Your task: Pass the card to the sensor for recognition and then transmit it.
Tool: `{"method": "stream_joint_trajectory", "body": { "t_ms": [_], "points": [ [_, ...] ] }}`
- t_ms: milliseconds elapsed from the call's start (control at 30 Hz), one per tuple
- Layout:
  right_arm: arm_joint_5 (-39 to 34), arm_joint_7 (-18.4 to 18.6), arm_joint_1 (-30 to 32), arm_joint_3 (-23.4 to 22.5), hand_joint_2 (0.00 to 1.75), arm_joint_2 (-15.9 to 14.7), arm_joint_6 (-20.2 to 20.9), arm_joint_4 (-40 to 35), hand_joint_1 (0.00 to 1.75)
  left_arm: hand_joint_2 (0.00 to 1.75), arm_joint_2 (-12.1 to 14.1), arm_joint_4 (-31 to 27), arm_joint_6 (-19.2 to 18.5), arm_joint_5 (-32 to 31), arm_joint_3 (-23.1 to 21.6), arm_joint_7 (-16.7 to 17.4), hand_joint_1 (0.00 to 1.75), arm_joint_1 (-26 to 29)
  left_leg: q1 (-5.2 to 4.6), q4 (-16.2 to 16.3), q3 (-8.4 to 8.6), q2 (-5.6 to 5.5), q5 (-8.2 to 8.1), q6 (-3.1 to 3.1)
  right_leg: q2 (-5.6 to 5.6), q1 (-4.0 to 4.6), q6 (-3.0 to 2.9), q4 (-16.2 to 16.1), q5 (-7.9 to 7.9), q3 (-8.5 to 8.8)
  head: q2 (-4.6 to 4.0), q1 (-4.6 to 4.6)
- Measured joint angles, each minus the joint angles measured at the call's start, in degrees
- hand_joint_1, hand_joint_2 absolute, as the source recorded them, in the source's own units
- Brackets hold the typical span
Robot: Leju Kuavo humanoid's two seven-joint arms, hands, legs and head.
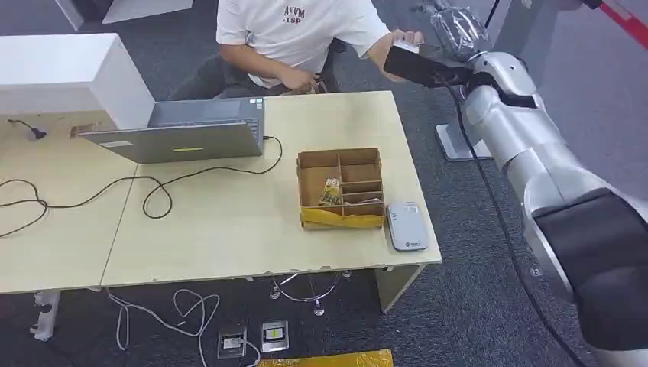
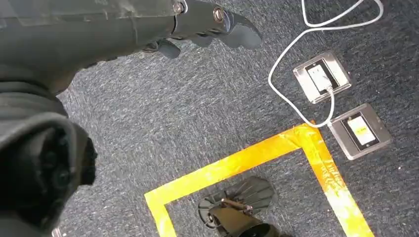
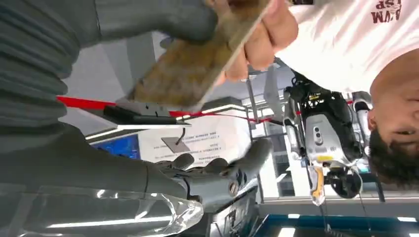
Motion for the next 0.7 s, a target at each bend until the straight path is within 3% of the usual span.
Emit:
{"method": "stream_joint_trajectory", "body": {
  "t_ms": [700],
  "points": [
    [0.11,-1.09,0.58,0.79,1.75,0.59,0.68,-0.02,1.75,0.00,-0.09,0.00,-0.09,1.44,-0.74,0.00,0.00,0.01,0.00,0.00,-0.01,0.00,0.00,0.00,-0.01,0.00,0.00,0.00,0.00,0.00,0.00,-0.02]
  ]
}}
